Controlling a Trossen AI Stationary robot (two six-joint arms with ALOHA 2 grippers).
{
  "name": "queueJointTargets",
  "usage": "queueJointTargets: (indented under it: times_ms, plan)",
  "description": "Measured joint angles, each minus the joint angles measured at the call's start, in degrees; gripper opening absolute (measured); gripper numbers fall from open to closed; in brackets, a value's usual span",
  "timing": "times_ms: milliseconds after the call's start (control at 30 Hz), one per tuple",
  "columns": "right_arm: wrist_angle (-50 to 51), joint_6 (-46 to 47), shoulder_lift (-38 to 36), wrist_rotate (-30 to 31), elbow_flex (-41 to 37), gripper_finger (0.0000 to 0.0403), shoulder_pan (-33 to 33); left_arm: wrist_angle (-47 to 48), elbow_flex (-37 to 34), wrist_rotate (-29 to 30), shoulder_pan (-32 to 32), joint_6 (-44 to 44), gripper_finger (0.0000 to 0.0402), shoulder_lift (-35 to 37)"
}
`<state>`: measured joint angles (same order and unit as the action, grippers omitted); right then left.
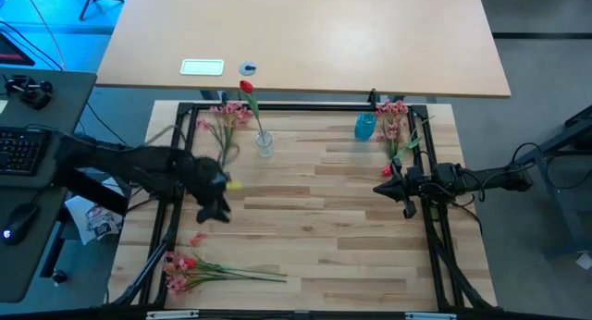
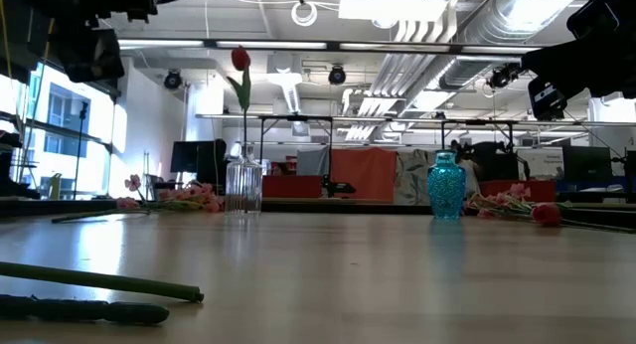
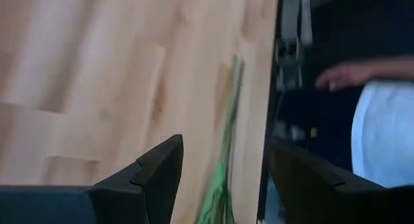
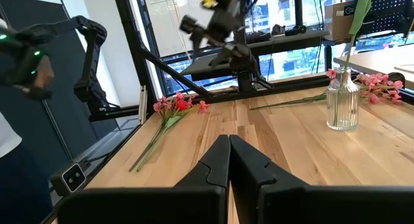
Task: Sort flowers into vase by color
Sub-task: Put the bottom red flower into the transparent vase
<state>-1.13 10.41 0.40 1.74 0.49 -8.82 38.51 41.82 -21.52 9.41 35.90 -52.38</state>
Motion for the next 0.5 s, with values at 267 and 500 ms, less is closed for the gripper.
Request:
queueJointTargets:
  times_ms: [267, 500]
  plan:
    - [0.0, 0.0, 0.0, 0.0, 0.0, 0.0, 0.0, -6.7, 0.0, 0.2, 12.3, 13.2, 0.0212, -15.0]
    - [0.0, 0.0, 0.0, 0.0, 0.0, 0.0, 0.0, -13.6, 0.0, 4.2, 20.1, 51.2, 0.0212, -24.9]
